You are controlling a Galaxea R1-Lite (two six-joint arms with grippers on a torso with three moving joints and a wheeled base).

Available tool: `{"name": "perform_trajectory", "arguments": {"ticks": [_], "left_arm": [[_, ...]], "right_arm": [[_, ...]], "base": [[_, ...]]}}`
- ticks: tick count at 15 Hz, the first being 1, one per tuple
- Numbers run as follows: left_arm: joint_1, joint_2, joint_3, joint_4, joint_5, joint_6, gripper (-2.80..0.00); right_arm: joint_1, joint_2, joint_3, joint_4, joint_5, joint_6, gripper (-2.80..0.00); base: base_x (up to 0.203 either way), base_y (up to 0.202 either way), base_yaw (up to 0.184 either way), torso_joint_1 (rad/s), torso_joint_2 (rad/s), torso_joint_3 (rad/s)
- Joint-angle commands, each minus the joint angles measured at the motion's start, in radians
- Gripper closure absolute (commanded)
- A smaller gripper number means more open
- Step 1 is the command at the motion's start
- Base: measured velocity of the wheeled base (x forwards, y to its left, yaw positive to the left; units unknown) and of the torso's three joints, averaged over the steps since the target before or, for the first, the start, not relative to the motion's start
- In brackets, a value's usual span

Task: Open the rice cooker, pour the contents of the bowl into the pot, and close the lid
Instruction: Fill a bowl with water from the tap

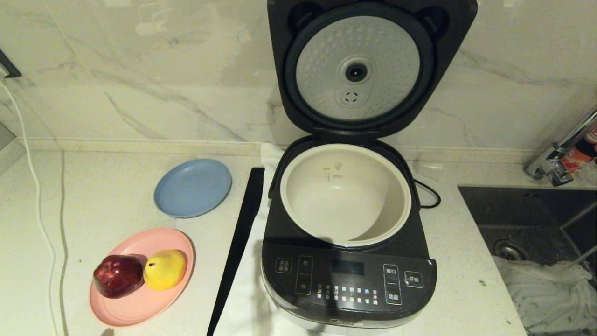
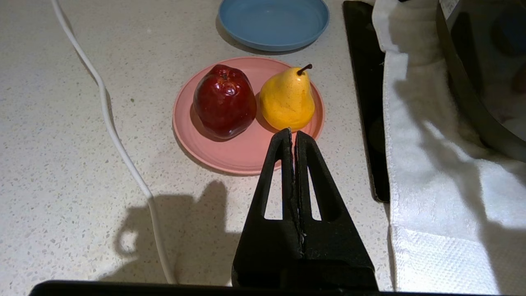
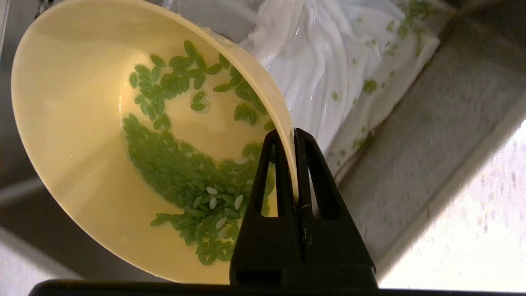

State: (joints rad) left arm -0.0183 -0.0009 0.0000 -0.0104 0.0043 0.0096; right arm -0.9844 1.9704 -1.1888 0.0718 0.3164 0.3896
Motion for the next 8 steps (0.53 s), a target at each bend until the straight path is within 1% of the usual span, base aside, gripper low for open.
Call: {"name": "perform_trajectory", "arguments": {"ticks": [1, 5, 8], "left_arm": [[0.0, -0.001, 0.005, 0.0, 0.0, 0.0, 0.0], [0.0, -0.001, 0.003, 0.0, 0.0, 0.0, 0.0], [0.0, -0.001, 0.003, 0.0, 0.0, 0.0, 0.0]], "right_arm": [[-0.009, 0.064, -0.054, 0.002, 0.004, 0.007, 0.0], [-0.013, 0.149, -0.133, 0.007, 0.009, 0.042, 0.0], [-0.013, 0.181, -0.18, 0.027, 0.048, 0.064, 0.0]], "base": [[0.0, 0.0, 0.0, 0.0, 0.0, 0.0], [0.0, 0.0, 0.0, 0.0, 0.0, 0.0], [0.0, 0.0, 0.0, 0.0, 0.0, 0.0]]}}
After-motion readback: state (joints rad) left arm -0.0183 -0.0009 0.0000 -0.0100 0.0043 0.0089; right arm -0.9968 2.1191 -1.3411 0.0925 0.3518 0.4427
